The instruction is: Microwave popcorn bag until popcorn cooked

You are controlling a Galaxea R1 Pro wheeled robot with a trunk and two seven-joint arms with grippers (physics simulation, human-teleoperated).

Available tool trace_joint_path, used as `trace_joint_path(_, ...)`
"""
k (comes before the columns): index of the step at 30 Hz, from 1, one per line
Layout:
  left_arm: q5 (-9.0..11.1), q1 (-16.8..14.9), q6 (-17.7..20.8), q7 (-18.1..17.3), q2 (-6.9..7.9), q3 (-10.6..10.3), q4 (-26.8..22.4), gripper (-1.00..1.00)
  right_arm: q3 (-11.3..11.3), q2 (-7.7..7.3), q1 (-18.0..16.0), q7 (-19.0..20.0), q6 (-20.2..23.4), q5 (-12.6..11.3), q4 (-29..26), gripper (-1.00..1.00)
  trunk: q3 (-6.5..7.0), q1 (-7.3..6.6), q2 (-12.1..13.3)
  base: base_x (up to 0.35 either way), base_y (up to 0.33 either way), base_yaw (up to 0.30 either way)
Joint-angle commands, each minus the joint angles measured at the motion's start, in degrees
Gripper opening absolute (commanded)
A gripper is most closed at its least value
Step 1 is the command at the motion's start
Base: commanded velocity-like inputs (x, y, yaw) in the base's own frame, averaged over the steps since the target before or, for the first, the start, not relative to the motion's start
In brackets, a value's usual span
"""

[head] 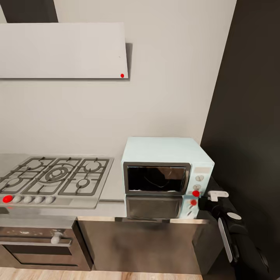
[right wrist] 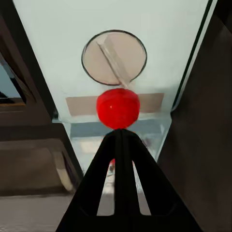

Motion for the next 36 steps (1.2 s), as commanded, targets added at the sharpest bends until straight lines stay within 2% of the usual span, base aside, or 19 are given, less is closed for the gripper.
trace_joint_path(1,0.58,-0.04,0.12,-0.01,-0.01,-0.48,0.0,1.0,-0.12,-0.03,-0.05,0.49,0.23,0.76,0.79,-1.0,-0.09,0.01,-0.08,0.002,0.0,0.0)
trace_joint_path(14,0.58,-0.04,0.13,-0.01,0.04,-0.48,0.0,1.0,-0.4,-0.12,-0.05,0.34,0.14,0.57,1.87,-1.0,-0.09,0.01,-0.08,0.012,0.0,0.0)
trace_joint_path(36,0.58,-0.04,0.09,-0.01,0.04,-0.48,0.0,1.0,-0.49,-0.21,-0.05,0.34,-2.38,0.48,5.49,-1.0,-0.09,0.01,-0.08,0.116,0.0,0.0)
